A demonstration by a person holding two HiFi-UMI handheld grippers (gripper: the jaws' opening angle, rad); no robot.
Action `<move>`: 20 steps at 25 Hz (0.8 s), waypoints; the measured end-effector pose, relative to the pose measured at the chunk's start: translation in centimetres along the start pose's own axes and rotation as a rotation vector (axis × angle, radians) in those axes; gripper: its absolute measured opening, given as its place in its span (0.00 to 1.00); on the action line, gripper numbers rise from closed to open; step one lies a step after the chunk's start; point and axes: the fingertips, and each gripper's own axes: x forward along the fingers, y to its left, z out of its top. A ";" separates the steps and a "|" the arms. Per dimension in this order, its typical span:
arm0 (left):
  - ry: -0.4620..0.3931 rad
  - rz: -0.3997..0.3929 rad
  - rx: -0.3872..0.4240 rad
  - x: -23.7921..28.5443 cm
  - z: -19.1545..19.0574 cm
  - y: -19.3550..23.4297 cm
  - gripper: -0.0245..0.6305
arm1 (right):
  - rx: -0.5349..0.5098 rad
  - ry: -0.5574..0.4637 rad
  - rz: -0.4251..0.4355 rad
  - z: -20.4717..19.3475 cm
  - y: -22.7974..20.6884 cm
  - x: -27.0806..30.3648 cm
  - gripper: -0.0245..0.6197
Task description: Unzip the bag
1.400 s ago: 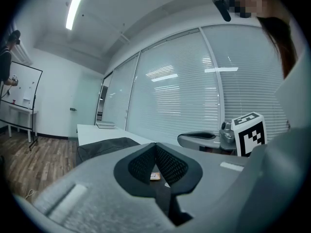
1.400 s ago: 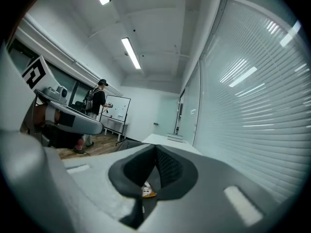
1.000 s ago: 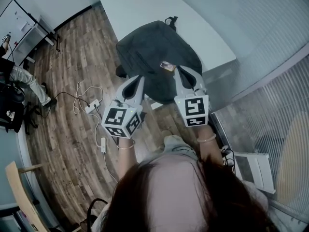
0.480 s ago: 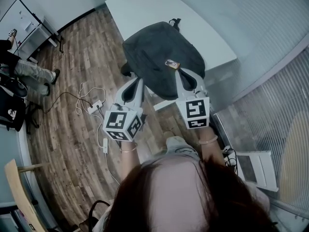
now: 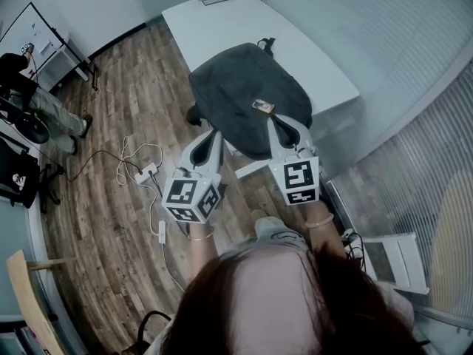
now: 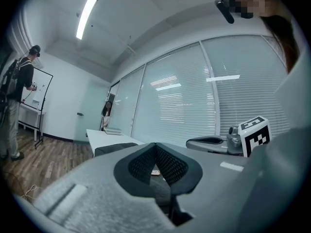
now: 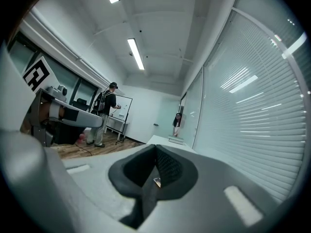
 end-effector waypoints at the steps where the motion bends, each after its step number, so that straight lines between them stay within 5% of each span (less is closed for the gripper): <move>1: 0.000 -0.003 -0.002 0.1 0.0 -0.1 0.05 | 0.000 0.001 0.001 0.0 0.0 0.0 0.04; 20: 0.032 -0.052 -0.011 2.5 -0.9 -1.4 0.05 | 0.007 0.011 -0.001 -0.8 -1.0 0.4 0.04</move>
